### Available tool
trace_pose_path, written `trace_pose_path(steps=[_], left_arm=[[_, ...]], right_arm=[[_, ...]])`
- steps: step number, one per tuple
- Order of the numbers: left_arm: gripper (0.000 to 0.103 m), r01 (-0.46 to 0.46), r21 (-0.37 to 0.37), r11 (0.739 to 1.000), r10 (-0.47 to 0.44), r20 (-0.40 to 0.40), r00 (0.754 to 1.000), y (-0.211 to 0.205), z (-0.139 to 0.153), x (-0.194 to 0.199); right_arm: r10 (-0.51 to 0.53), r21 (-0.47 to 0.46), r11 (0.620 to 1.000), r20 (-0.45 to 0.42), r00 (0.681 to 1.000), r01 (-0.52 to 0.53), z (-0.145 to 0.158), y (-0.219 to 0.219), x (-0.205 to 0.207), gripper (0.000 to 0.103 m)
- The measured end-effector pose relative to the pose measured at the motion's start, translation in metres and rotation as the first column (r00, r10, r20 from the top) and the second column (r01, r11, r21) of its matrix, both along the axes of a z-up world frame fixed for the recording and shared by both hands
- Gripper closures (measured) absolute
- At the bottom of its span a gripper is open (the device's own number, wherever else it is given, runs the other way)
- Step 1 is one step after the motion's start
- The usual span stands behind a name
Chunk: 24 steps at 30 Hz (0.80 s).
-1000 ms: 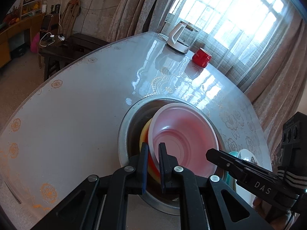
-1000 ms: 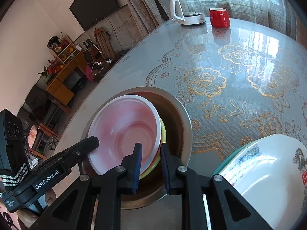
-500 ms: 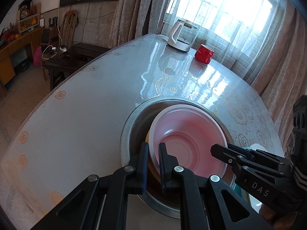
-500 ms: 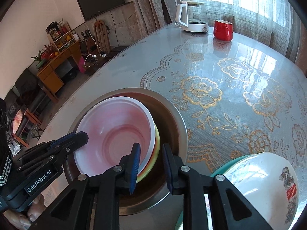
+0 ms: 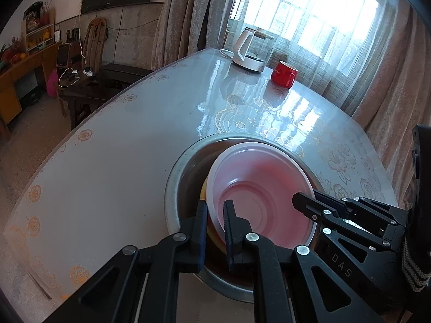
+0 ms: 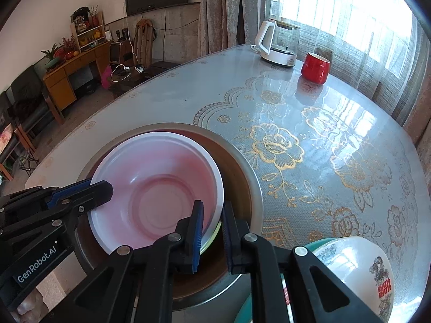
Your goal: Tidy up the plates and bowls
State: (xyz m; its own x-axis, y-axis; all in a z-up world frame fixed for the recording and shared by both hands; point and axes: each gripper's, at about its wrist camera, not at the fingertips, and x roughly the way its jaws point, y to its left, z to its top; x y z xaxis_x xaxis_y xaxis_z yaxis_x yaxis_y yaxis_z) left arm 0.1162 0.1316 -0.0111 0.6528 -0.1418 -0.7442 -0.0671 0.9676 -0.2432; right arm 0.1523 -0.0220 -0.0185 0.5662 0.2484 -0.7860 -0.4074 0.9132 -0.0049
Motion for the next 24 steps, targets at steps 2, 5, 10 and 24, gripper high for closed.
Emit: trace_pose_path(steps=[2, 5, 10, 24], left_arm=[[0.091, 0.003, 0.0, 1.0, -0.003, 0.002, 1.0, -0.001, 0.0, 0.0], [0.091, 0.002, 0.011, 1.0, -0.002, 0.005, 1.0, -0.003, 0.0, 0.0], [0.09, 0.001, 0.008, 1.0, -0.001, 0.006, 1.0, -0.003, -0.001, 0.0], [0.091, 0.01, -0.014, 1.0, -0.01, 0.0, 1.0, 0.002, -0.001, 0.002]], right_arm=[[-0.007, -0.009, 1.0, 0.004, 1.0, 0.007, 0.0, 0.0, 0.0, 0.09], [-0.014, -0.007, 1.0, 0.01, 1.0, 0.014, 0.0, -0.001, 0.0, 0.091], [-0.008, 0.012, 1.0, 0.004, 1.0, 0.008, 0.0, -0.004, 0.002, 0.091], [0.012, 0.209, 0.978, -0.085, 0.996, 0.006, 0.001, -0.033, 0.013, 0.082]])
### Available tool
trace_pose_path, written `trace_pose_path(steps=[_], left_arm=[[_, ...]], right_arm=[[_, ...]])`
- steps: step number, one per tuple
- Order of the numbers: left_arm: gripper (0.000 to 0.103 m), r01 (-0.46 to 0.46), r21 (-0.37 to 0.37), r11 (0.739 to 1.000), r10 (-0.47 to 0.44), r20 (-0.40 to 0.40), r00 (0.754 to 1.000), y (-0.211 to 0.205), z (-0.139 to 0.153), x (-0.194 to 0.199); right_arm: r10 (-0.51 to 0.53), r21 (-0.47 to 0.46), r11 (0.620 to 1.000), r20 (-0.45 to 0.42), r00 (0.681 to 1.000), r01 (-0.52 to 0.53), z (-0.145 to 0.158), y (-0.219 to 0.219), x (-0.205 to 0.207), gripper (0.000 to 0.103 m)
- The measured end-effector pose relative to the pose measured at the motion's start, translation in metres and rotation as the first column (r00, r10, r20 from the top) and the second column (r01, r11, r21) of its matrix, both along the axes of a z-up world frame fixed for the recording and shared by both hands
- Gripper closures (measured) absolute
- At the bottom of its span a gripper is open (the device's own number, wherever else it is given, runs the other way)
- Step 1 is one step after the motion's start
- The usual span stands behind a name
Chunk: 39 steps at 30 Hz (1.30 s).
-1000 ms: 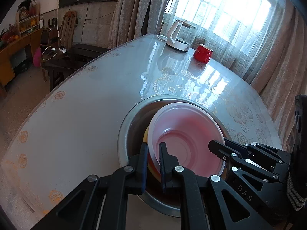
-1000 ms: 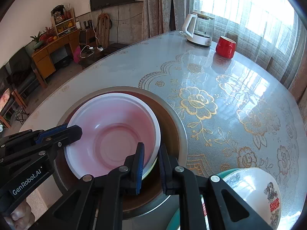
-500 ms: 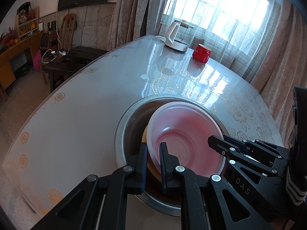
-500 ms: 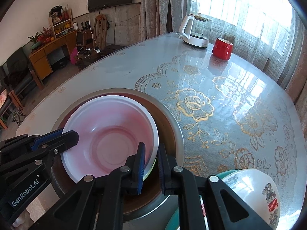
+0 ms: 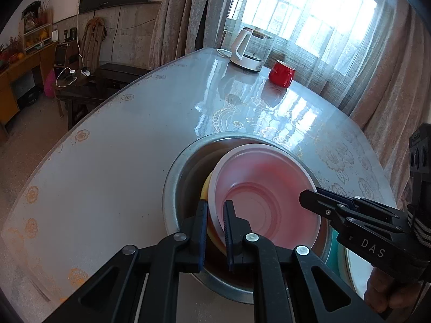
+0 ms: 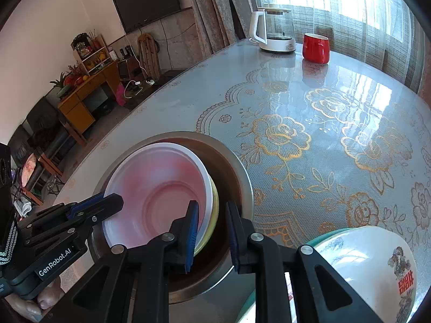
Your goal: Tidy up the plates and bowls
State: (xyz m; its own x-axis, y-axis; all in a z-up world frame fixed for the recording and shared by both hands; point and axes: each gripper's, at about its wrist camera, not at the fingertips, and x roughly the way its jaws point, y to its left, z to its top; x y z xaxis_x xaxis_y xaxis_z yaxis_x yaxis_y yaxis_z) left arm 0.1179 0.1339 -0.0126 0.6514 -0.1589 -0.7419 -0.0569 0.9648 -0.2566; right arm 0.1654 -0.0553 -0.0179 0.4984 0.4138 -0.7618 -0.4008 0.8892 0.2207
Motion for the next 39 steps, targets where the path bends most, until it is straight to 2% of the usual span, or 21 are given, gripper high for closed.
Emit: trace_pose_path(steps=[3, 6, 9, 11, 13, 16, 19, 25, 28, 33, 36, 39], left_arm=[[0.091, 0.004, 0.002, 1.0, -0.004, 0.003, 1.0, 0.0, 0.0, -0.001], [0.091, -0.005, 0.014, 1.0, 0.005, 0.002, 1.0, -0.001, 0.0, 0.0], [0.09, -0.004, 0.008, 1.0, 0.004, 0.003, 1.0, -0.001, 0.001, 0.0], [0.089, 0.006, 0.033, 0.999, -0.007, 0.018, 1.0, -0.005, 0.003, -0.001], [0.086, 0.01, 0.092, 0.996, -0.013, 0.034, 0.999, -0.011, 0.004, -0.002], [0.086, 0.009, 0.103, 0.995, -0.012, 0.035, 0.999, -0.013, 0.002, -0.002], [0.087, -0.008, 0.119, 0.993, 0.005, 0.025, 1.0, -0.013, 0.0, -0.001], [0.087, -0.015, 0.128, 0.992, 0.012, 0.021, 1.0, -0.012, -0.002, -0.005], [0.087, -0.02, 0.131, 0.991, 0.017, 0.022, 1.0, -0.011, -0.003, -0.007], [0.087, -0.031, 0.157, 0.987, 0.026, 0.039, 0.999, -0.014, 0.0, -0.013], [0.087, -0.029, 0.157, 0.987, 0.021, 0.052, 0.998, -0.017, 0.003, -0.015], [0.086, -0.03, 0.16, 0.987, 0.02, 0.061, 0.998, -0.019, 0.004, -0.016]], right_arm=[[-0.001, -0.017, 1.0, 0.008, 1.0, 0.001, -0.002, 0.004, -0.001, 0.083], [0.013, -0.044, 0.999, 0.017, 1.0, -0.013, -0.002, 0.013, -0.002, 0.092], [0.025, -0.104, 0.994, 0.044, 0.999, -0.02, -0.002, 0.022, 0.001, 0.093], [0.029, -0.118, 0.993, 0.047, 0.998, -0.023, -0.003, 0.022, 0.003, 0.093], [0.026, -0.109, 0.994, 0.036, 0.999, -0.022, -0.004, 0.02, 0.006, 0.093], [0.025, -0.109, 0.994, 0.038, 0.999, -0.021, -0.005, 0.018, 0.007, 0.092], [0.031, -0.117, 0.993, 0.05, 0.998, -0.025, -0.005, 0.02, 0.002, 0.089], [-0.008, -0.039, 0.999, 0.015, 1.0, 0.009, -0.003, 0.007, -0.002, 0.076], [-0.016, 0.002, 1.0, 0.017, 1.0, 0.016, 0.001, 0.001, -0.01, 0.074], [-0.02, 0.001, 1.0, 0.047, 0.999, 0.02, 0.004, -0.001, -0.021, 0.074], [-0.021, -0.02, 1.0, 0.072, 0.997, 0.023, 0.004, 0.002, -0.027, 0.084], [-0.023, -0.029, 0.999, 0.081, 0.996, 0.025, 0.003, 0.004, -0.026, 0.09]])
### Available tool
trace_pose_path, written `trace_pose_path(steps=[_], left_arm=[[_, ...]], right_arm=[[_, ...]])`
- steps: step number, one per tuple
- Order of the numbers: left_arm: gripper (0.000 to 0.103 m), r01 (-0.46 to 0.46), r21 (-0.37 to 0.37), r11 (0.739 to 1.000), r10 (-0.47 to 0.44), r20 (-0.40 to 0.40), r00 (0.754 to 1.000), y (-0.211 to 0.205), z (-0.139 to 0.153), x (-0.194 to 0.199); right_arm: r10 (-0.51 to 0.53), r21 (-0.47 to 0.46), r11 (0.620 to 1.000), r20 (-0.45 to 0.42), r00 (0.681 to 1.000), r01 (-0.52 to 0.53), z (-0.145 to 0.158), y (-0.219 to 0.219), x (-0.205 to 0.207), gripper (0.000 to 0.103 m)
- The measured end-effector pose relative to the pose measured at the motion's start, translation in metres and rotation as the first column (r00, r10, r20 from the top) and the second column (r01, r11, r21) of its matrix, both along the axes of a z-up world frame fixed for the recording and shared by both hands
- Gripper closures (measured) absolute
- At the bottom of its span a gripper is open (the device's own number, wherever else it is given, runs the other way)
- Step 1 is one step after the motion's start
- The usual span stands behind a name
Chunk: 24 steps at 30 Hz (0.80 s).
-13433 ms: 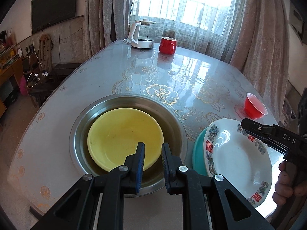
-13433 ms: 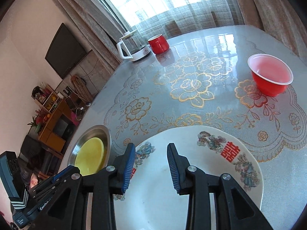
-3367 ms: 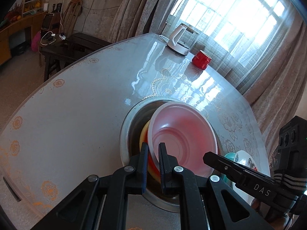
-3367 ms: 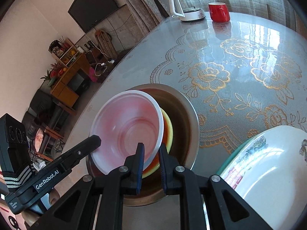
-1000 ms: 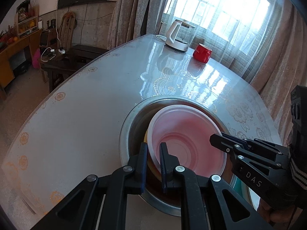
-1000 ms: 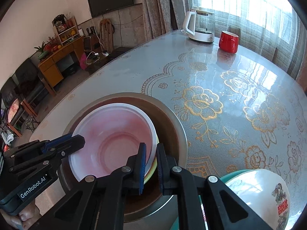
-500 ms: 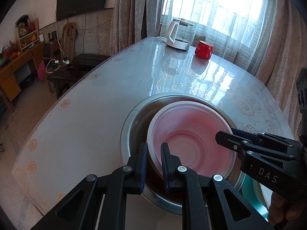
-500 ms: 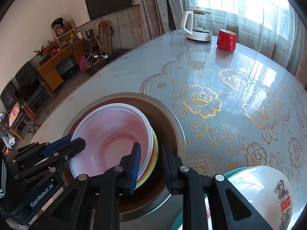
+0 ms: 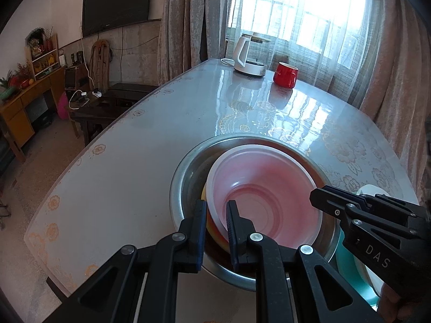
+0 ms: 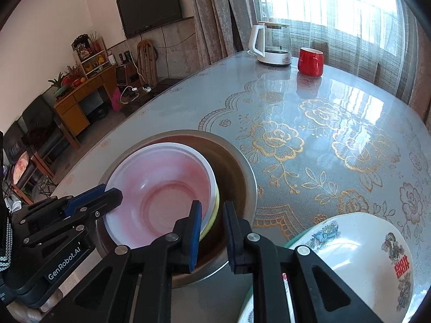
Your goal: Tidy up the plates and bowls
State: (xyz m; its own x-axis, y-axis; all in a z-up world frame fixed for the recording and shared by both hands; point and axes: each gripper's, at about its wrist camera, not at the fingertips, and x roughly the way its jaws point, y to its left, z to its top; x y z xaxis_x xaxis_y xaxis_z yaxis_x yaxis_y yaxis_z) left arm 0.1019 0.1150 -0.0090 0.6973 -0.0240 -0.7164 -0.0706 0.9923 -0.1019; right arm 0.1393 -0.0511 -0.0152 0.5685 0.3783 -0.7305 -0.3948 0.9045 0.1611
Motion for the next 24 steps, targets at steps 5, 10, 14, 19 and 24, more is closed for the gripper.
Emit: trace_pose_path(steps=[5, 10, 14, 19, 24], left_arm=[[0.086, 0.002, 0.014, 1.0, -0.002, 0.006, 1.0, -0.002, 0.0, 0.003], [0.087, -0.003, 0.025, 1.0, 0.003, 0.008, 1.0, -0.001, -0.003, 0.006], [0.087, -0.007, 0.035, 0.999, 0.006, 0.01, 1.0, -0.002, -0.003, 0.008], [0.087, -0.019, 0.034, 0.999, 0.02, -0.006, 1.0, 0.0, -0.006, 0.008], [0.087, -0.03, 0.025, 0.999, 0.03, 0.003, 1.0, 0.001, -0.004, 0.003]], right_arm=[[-0.009, -0.003, 1.0, 0.001, 1.0, 0.009, -0.001, 0.001, 0.008, 0.094], [-0.011, -0.003, 1.0, -0.003, 1.0, 0.011, -0.002, 0.003, 0.015, 0.094], [-0.015, -0.009, 1.0, -0.003, 1.0, 0.015, -0.003, 0.007, 0.013, 0.094], [-0.022, 0.023, 0.999, -0.008, 1.0, 0.022, -0.002, 0.002, 0.009, 0.088], [-0.047, 0.075, 0.996, -0.01, 0.999, 0.048, 0.002, -0.009, 0.004, 0.081]])
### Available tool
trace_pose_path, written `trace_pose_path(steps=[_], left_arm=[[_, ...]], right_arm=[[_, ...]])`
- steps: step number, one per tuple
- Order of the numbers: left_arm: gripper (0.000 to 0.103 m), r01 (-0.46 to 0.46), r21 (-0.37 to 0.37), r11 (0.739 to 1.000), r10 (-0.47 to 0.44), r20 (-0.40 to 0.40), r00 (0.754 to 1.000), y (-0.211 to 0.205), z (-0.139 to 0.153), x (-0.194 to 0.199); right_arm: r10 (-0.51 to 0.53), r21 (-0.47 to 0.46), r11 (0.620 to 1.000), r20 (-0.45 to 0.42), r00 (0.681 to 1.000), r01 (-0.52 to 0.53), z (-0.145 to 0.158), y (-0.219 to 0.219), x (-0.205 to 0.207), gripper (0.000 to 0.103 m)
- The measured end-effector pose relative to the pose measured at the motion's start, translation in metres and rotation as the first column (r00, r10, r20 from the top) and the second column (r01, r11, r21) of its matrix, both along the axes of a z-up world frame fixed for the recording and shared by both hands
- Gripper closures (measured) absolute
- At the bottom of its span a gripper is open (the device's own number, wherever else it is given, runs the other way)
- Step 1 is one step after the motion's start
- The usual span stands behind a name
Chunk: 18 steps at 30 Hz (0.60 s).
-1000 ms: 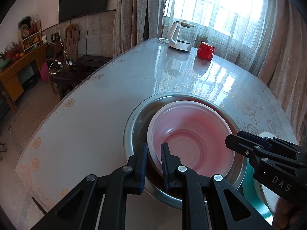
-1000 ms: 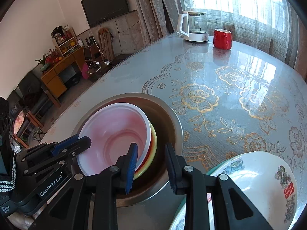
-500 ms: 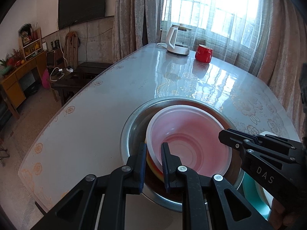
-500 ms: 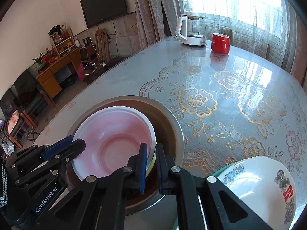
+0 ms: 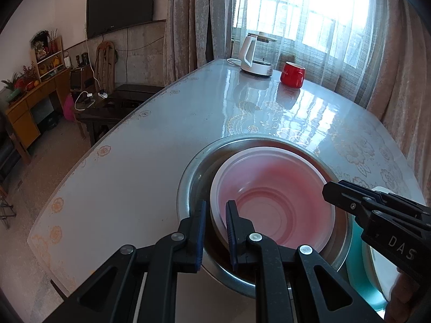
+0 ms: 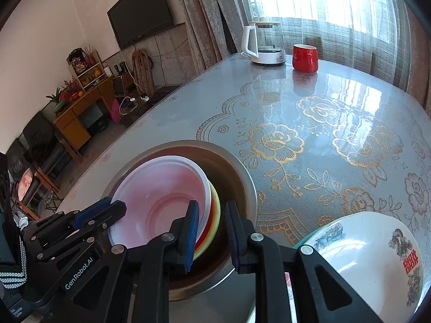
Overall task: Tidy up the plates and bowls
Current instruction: 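Open the left tool and release the red bowl in the steel bowl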
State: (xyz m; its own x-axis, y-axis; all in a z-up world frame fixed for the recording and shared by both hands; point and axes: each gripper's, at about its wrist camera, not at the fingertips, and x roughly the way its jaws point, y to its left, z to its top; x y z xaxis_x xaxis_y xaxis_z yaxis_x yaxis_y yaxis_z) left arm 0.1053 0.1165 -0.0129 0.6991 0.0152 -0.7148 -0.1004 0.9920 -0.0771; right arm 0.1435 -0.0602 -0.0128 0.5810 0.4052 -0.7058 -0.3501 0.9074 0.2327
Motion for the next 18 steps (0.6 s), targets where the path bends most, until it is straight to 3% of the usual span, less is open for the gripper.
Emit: trace_pose_path(steps=[18], left_arm=[[0.086, -0.04, -0.011, 0.999, 0.04, 0.056, 0.998, 0.005, 0.016, -0.027]], right_arm=[[-0.051, 0.038, 0.998, 0.035, 0.998, 0.049, 0.012, -0.027, -0.031, 0.065]])
